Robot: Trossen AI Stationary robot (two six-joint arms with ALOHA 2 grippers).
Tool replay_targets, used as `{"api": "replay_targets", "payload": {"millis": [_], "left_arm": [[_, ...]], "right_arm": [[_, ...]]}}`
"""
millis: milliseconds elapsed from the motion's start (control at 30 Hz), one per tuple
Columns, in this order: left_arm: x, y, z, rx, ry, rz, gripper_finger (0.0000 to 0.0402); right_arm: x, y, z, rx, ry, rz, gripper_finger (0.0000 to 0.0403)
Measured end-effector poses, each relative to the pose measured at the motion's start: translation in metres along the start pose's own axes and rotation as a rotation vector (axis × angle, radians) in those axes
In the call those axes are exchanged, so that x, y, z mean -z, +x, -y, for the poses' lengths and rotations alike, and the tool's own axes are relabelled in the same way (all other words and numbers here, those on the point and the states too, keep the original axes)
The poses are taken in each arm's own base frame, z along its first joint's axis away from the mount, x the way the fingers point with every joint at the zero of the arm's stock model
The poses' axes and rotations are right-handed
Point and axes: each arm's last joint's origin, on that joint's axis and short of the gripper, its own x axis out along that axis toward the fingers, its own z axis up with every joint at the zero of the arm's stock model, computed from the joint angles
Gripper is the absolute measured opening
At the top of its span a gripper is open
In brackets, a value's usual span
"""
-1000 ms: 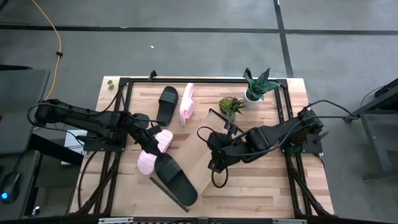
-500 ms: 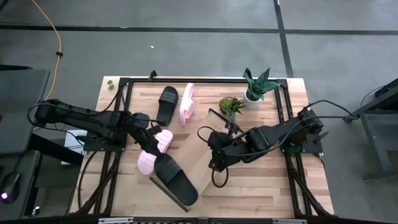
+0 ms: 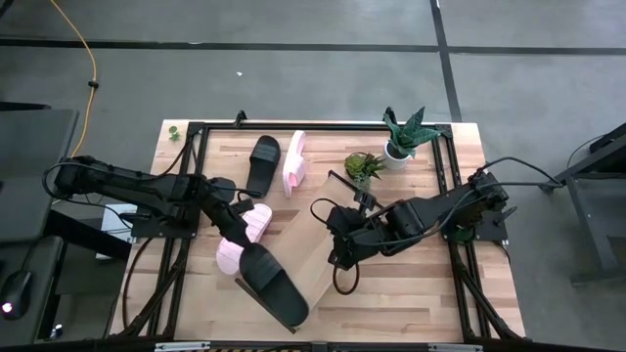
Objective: Pick and place slides into the shelf
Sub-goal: Put the bottom black slide on the shelf, then put the black slide on the shelf
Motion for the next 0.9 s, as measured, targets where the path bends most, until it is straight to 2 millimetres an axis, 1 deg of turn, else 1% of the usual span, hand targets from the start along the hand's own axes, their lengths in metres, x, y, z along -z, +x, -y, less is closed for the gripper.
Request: {"api": "replay_targets", "payload": {"millis": [167, 400, 667, 900], "left_arm": [[0.0007, 0.0000, -0.0004, 0.002, 0.005, -0.020, 0.0042], [0.0015, 0.0000, -0.0005, 0.006, 0.005, -0.037, 0.0098], [0.0003, 0.0000, -0.0009, -0.010, 0.014, 0.001, 0.0159], [0.0001, -0.0001, -0.0025, -0.031, 0.024, 0.018, 0.0198]], "right_arm": [[0.0000, 0.0000, 0.0000, 0.000, 0.000, 0.000, 0.0078], [0.0000, 0.0000, 0.0000, 0.000, 0.001, 0.000, 0.0078], [0.0000, 0.0000, 0.0000, 0.000, 0.001, 0.000, 0.0078], [0.0000, 0.0000, 0.0000, 0.000, 0.001, 0.000, 0.0078]]}}
